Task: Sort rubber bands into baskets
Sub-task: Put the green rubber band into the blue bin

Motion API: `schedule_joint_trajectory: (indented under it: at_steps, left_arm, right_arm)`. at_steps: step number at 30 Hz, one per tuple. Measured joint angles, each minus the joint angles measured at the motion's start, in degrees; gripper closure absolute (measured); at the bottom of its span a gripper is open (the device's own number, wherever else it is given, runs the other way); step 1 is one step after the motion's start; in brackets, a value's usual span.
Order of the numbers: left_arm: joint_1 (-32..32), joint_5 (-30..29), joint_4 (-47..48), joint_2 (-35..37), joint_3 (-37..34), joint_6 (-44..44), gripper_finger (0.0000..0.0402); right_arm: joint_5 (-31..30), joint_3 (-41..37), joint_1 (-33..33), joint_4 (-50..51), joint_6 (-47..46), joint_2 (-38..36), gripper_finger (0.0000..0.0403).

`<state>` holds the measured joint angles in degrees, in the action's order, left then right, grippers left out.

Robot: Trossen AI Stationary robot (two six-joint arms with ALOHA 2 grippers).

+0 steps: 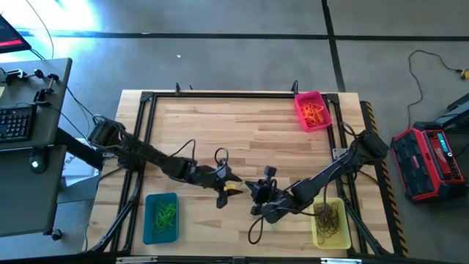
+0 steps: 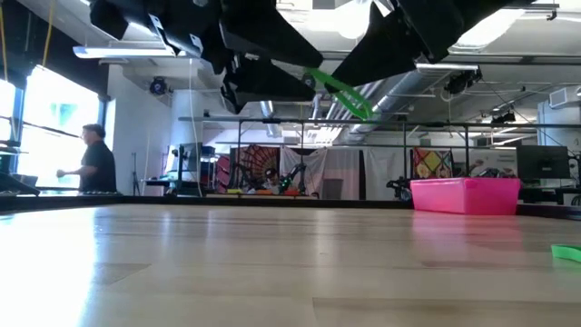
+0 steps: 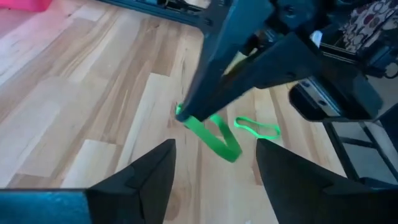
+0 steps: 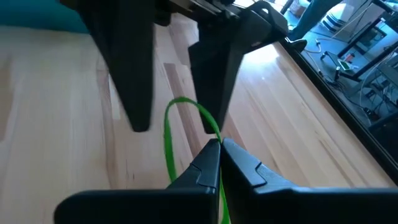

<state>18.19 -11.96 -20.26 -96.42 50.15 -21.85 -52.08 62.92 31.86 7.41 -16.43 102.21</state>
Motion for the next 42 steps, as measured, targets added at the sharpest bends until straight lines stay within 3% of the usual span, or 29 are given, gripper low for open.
schedule_joint_trajectory:
  at_steps: [6,13,18,24,35,42]
  left_arm:
    - [-0.7,0.5,0.6,0.0,0.0,2.3,0.0228]
    - [-0.7,1.0,0.9,0.0,0.0,5.1,0.0326]
    - [-0.7,1.0,1.0,0.0,0.0,5.7,0.0392]
    - [-0.7,0.5,2.0,0.0,-0.1,6.6,0.0399]
    - [0.5,-0.3,16.0,5.7,-0.1,10.6,0.0401]
    - [7.0,8.5,30.5,14.0,0.0,10.1,0.0401]
  right_arm:
    - [0.1,0.0,0.0,-1.1,0.5,0.0,0.0403]
    - [0.8,0.0,0.0,-2.9,2.2,0.0,0.0403]
    - [6.3,0.0,-0.4,-2.9,1.7,0.0,0.0402]
    - [6.7,0.0,-0.7,-2.7,1.5,0.0,0.0385]
    - [-1.2,0.0,-0.7,-2.8,1.5,0.0,0.0272]
    - [-1.3,0.0,-0.7,-1.7,1.4,0.0,0.0258]
